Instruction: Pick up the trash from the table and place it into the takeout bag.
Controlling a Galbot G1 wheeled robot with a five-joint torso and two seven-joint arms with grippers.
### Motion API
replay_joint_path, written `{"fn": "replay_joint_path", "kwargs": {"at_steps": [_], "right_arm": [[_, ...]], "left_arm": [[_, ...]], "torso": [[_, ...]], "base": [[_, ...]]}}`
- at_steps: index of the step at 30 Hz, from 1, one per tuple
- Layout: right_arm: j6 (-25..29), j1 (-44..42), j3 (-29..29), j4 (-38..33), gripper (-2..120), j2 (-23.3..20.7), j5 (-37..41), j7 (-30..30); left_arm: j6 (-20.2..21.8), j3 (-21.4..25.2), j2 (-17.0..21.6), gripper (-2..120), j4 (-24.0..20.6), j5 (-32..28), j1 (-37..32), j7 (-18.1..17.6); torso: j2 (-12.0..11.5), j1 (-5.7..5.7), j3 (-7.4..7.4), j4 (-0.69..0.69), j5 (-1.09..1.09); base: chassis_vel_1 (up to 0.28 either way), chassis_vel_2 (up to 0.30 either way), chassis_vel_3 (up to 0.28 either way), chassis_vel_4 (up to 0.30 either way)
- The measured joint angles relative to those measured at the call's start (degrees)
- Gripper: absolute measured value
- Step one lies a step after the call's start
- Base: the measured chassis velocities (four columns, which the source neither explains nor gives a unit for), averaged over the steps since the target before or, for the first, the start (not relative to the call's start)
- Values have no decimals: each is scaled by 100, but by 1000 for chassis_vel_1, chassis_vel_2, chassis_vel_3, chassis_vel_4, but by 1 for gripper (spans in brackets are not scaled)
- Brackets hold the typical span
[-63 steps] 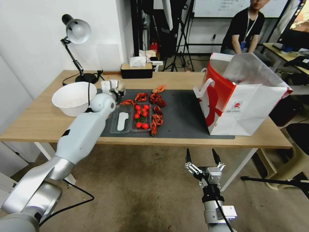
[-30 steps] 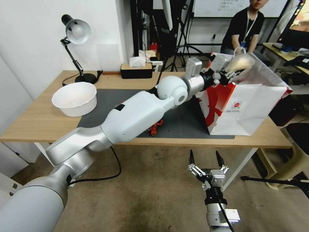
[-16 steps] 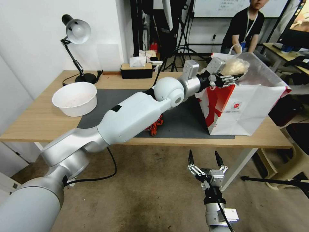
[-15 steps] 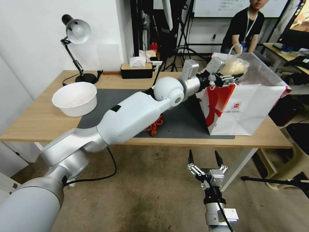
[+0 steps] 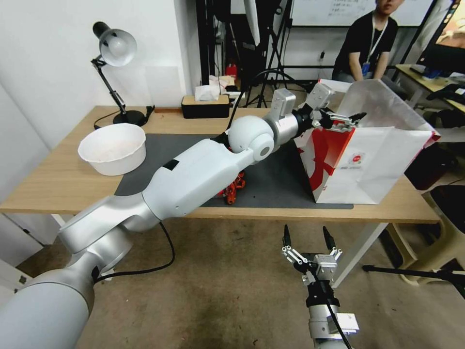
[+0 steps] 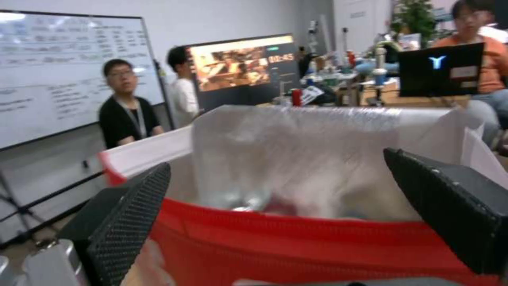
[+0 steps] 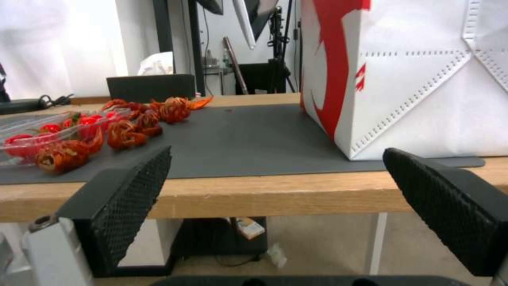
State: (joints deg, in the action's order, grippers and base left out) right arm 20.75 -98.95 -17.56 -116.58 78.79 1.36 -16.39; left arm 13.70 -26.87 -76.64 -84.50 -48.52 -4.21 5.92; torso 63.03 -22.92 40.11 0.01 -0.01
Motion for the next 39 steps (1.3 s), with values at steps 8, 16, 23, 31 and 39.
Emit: {"fn": "replay_joint_path", "kwargs": {"at_steps": [8, 16, 23, 31, 39], "right_arm": [[-6, -2, 5, -23, 100, 0, -3, 0], [-46, 22, 39, -26, 100, -19, -11, 1], [-55, 12, 94, -39, 100, 21, -39, 8], [-65, -34, 100, -139, 100, 42, -47, 9], [-126, -44, 96, -253, 100, 33, -48, 9]], "left_arm": [[181, 1008, 940, 100, -865, 445, -1189, -131], [125, 1920, 1368, 100, -1722, 708, -2103, -74], [115, 2268, 1322, 100, -2005, 667, -2427, -202], [141, 3452, 1607, 100, -2740, 1125, -3986, -277], [-198, 4971, 1340, 100, -3350, 2457, -6516, -480]], "torso": [[0, 0, 0, -2, -1], [0, 1, 0, -2, 0], [0, 1, 0, 3, 1], [0, 1, -1, -2, 0], [1, 2, -1, -1, 2]], "base": [[0, 0, 0, 0], [0, 0, 0, 0], [0, 0, 0, 0], [0, 0, 0, 0], [0, 0, 0, 0]]}}
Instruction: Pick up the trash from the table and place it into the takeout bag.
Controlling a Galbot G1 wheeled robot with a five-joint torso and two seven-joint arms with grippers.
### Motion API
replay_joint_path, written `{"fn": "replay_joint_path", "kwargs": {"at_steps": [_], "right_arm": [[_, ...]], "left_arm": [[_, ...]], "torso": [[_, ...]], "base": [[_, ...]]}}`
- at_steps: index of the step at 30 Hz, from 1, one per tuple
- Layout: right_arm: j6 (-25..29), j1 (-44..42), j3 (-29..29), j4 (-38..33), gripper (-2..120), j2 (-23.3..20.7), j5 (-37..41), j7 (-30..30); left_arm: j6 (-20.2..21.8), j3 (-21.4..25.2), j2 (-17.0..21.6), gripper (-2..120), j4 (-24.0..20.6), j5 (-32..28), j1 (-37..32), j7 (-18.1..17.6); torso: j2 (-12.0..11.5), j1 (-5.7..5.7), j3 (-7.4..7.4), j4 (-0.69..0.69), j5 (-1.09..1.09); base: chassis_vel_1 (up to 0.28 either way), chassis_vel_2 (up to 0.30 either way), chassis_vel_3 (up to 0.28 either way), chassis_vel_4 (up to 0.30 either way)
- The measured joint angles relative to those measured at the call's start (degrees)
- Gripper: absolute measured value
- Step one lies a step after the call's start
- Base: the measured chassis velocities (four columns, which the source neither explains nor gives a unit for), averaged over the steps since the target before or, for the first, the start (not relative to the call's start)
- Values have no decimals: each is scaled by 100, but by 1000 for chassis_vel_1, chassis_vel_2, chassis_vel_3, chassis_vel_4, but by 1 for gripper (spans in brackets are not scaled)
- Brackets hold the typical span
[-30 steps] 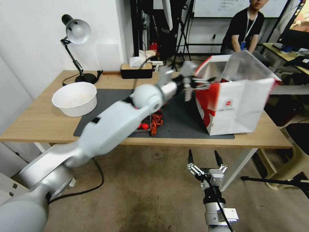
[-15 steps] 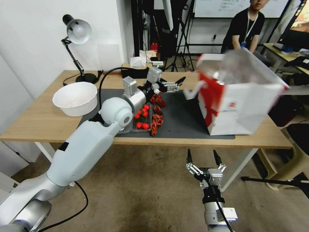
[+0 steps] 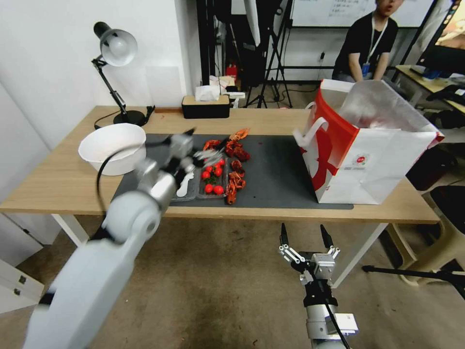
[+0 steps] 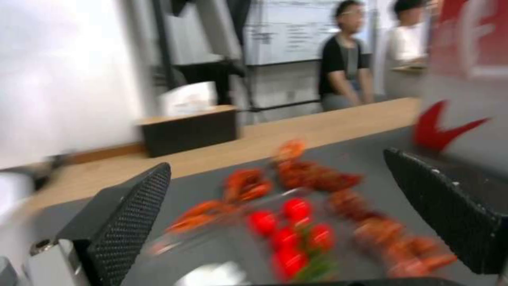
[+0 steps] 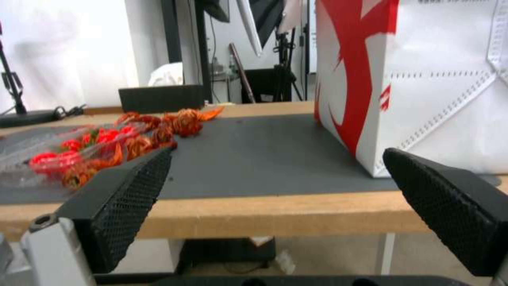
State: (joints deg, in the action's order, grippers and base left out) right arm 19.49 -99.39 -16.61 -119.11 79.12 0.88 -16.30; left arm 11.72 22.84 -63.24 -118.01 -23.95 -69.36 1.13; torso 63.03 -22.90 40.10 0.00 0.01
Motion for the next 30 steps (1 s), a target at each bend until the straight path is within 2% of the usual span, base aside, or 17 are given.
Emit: {"fn": "replay_joint_path", "kwargs": {"at_steps": [3, 4, 7, 10, 12, 17, 30], "right_arm": [[-33, -6, -3, -77, 100, -10, 0, 0], [-33, -6, -3, -77, 100, -10, 0, 0], [-35, -37, -5, -104, 100, -22, 0, 4], [-33, -54, -9, -112, 100, -26, 0, 11], [-29, -59, -25, -121, 100, -37, 0, 15], [-10, -51, -38, -133, 100, -60, -4, 72], [198, -9, -96, -76, 100, -6, -65, 349]], "left_arm": [[-395, 536, -170, 100, -102, 304, -872, 49], [-395, 536, -170, 100, -102, 304, -872, 49], [-755, 926, -308, 100, -153, 431, -1636, 75], [-1080, 1085, -418, 100, -131, 488, -1989, 18], [-1297, 1146, -540, 100, -63, 503, -2246, -125], [-1620, 1185, -719, 100, 34, 538, -2419, -218], [-1761, 1107, -898, 100, 178, 727, -2476, -251]], "torso": [[0, -1, 1, 0, -2], [0, -1, 1, 0, -2], [0, 0, 0, -3, -3], [0, 0, 0, 2, 1], [0, -1, 1, -1, -3], [0, -1, 1, 1, -2], [-1, -1, 1, 0, -1]], "base": [[0, 0, 0, 0], [0, 0, 0, 0], [0, 0, 0, 0], [0, 0, 0, 0], [0, 0, 0, 0], [0, 0, 0, 0], [0, 0, 0, 0]]}}
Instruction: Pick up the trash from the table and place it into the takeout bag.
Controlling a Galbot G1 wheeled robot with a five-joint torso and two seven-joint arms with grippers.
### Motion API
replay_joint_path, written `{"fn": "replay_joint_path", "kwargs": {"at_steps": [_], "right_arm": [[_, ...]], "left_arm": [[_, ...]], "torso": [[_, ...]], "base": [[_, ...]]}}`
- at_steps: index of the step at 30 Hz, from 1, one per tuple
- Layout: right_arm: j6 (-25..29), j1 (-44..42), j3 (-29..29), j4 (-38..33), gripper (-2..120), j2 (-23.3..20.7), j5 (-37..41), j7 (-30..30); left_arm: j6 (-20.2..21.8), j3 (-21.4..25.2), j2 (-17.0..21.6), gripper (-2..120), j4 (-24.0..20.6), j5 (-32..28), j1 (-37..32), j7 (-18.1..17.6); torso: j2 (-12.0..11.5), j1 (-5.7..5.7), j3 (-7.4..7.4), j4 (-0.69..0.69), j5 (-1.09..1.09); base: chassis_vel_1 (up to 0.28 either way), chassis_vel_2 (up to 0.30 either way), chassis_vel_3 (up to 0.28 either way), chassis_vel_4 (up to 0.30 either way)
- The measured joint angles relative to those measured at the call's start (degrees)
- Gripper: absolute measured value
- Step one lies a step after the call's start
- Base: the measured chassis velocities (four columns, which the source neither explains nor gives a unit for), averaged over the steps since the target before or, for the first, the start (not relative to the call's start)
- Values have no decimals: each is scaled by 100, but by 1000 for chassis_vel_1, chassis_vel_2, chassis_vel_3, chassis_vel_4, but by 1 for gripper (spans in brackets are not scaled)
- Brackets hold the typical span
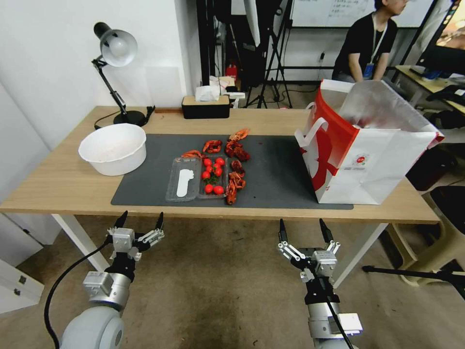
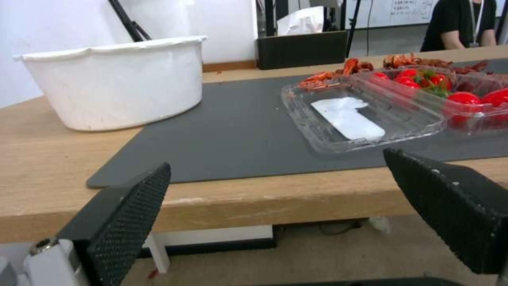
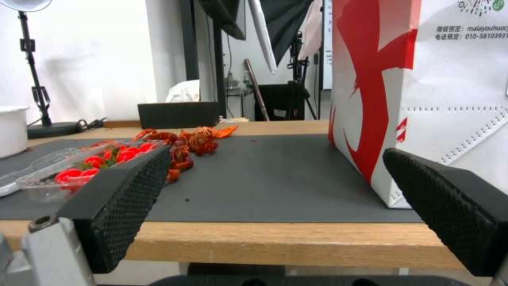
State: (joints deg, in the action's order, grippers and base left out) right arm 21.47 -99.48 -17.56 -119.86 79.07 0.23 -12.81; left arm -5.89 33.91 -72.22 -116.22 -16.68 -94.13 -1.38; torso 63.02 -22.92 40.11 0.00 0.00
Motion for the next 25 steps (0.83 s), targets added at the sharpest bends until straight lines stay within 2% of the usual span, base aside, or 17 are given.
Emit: {"fn": "replay_joint_path", "kwargs": {"at_steps": [25], "right_arm": [[4, 3, -3, 11, 100, 2, -5, 1]], "left_arm": [[14, -16, 13, 100, 7, -1, 27, 8]], "torso": [[0, 0, 0, 0, 0]], "base": [[0, 0, 0, 0]]}}
